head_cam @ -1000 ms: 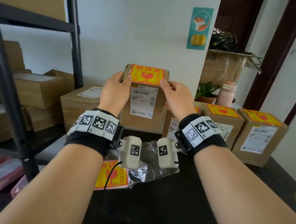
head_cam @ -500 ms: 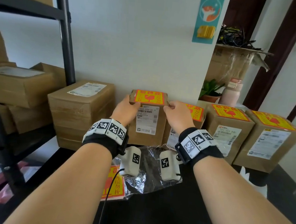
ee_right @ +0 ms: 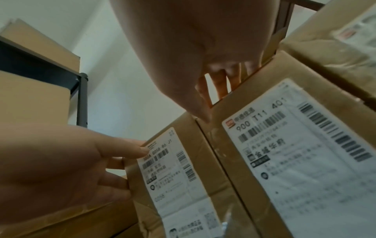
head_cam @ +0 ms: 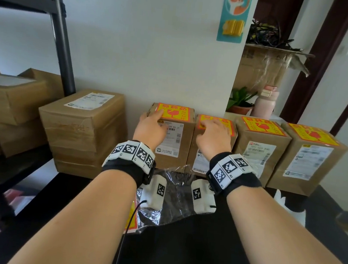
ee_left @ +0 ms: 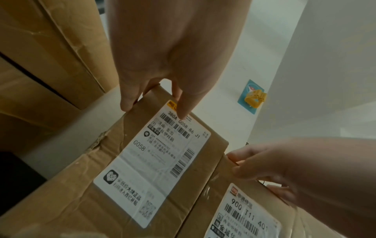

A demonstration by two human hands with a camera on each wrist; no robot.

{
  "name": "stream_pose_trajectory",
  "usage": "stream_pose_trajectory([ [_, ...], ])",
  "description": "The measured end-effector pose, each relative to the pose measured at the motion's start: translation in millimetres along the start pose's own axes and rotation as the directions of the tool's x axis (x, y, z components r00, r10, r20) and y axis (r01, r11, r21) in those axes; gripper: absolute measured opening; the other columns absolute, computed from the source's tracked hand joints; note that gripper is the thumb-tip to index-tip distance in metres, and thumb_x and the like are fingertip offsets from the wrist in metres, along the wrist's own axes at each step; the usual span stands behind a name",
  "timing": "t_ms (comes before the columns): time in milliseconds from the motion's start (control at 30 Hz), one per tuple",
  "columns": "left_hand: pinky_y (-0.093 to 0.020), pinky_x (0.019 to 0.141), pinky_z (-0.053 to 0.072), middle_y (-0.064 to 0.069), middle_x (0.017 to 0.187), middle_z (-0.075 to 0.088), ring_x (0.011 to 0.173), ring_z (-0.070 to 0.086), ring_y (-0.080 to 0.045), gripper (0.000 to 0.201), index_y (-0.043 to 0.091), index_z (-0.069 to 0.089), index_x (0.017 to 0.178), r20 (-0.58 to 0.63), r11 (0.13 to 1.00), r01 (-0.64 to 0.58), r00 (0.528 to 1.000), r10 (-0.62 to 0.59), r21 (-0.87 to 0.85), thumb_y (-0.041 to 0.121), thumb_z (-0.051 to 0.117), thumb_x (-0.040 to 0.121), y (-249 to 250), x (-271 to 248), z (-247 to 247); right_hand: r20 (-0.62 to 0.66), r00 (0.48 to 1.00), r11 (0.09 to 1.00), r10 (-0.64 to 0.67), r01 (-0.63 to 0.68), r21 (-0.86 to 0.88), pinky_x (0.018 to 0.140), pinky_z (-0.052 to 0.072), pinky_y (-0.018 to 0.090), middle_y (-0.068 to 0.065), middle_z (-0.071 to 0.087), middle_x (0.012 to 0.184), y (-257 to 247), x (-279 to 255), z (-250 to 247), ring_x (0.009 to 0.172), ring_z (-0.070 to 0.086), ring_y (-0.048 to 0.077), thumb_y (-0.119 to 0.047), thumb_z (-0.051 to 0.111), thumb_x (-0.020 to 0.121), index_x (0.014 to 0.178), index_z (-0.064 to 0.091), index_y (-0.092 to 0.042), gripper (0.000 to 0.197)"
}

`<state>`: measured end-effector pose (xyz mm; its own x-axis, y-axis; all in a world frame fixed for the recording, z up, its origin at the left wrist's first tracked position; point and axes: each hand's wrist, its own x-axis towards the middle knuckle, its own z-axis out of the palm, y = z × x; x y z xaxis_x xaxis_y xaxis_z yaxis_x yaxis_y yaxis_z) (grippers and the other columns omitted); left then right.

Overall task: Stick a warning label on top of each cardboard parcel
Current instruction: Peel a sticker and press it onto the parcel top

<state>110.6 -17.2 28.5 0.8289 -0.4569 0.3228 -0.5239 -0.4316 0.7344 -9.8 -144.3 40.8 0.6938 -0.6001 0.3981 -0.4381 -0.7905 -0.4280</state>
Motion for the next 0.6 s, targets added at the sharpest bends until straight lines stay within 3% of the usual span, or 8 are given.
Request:
stream_pose_trajectory([
  [167,-0.022,0.089,0.042,-0.011,0.154,0.024,0.123,0.051,-0.023,0.053,0.028,0.033,0.15,0.022,0.999,0.008,1.0,-0.008,-0.039,0.021,0.048,0.1,1,1,5,0.053,0.998,0.998,-0.025,0.022,0.062,0.115,0.027,0.046,0.007,0.052,0.139,12,6,-4,0.133,0.042,0.026,-0.007,0.054,0.085,0.133,0.055,-0.017,0.049],
  [267,-0.03,0.097,0.044,-0.014,0.156,0.018,0.124,0.05,-0.027,0.057,0.036,0.029,0.15,0.063,1.0,0.021,0.998,-0.02,-0.012,0.02,0.048,0.099,3,-1,1,0.048,0.999,0.995,-0.013,0.008,0.095,0.112,0.034,0.042,0.007,0.053,0.137,10,7,-8,0.13,0.045,0.026,-0.01,0.053,0.087,0.132,0.056,-0.017,0.046],
  [333,-0.037,0.103,0.044,-0.017,0.149,0.028,0.126,0.048,-0.031,0.058,0.039,0.03,0.147,0.046,1.0,0.0,0.999,-0.001,0.012,0.02,0.047,0.095,6,-4,-4,-0.012,1.0,0.99,-0.024,0.025,0.136,0.102,0.041,0.036,0.008,0.058,0.128,3,7,-10,0.122,0.052,0.027,-0.012,0.051,0.09,0.125,0.06,-0.014,0.036],
  [400,-0.035,0.102,0.041,-0.015,0.139,0.042,0.125,0.047,-0.029,0.052,0.031,0.039,0.142,-0.049,0.999,-0.045,0.998,0.046,0.026,0.019,0.048,0.093,13,-7,-13,-0.071,0.996,0.976,-0.051,0.065,0.208,0.095,0.044,0.034,0.009,0.058,0.124,-10,7,-15,0.115,0.056,0.026,-0.013,0.049,0.094,0.123,0.061,-0.013,0.031],
  [467,-0.026,0.096,0.037,-0.009,0.14,0.045,0.121,0.049,-0.021,0.044,0.02,0.046,0.139,-0.195,0.997,-0.077,0.978,0.079,0.016,0.016,0.048,0.095,19,-10,-32,-0.089,0.994,0.949,-0.063,0.087,0.303,0.097,0.042,0.03,0.006,0.054,0.132,-29,7,-23,0.119,0.054,0.022,-0.014,0.049,0.095,0.129,0.057,-0.016,0.035],
  [533,-0.019,0.087,0.034,-0.004,0.137,0.051,0.111,0.053,-0.014,0.039,0.018,0.055,0.131,-0.339,0.995,-0.099,0.936,0.094,0.001,0.008,0.044,0.095,22,-16,-59,-0.086,0.994,0.913,-0.065,0.094,0.397,0.095,0.038,0.024,0.004,0.053,0.136,-48,10,-28,0.124,0.051,0.018,-0.013,0.049,0.095,0.131,0.056,-0.018,0.037],
  [600,-0.022,0.087,0.037,0.0,0.127,0.056,0.11,0.055,-0.014,0.04,0.02,0.061,0.123,-0.433,0.993,-0.114,0.895,0.105,0.004,0.003,0.041,0.092,19,-24,-86,-0.066,0.996,0.879,-0.058,0.083,0.471,0.097,0.039,0.024,0.003,0.055,0.134,-69,12,-28,0.125,0.051,0.018,-0.014,0.051,0.094,0.13,0.056,-0.018,0.036],
])
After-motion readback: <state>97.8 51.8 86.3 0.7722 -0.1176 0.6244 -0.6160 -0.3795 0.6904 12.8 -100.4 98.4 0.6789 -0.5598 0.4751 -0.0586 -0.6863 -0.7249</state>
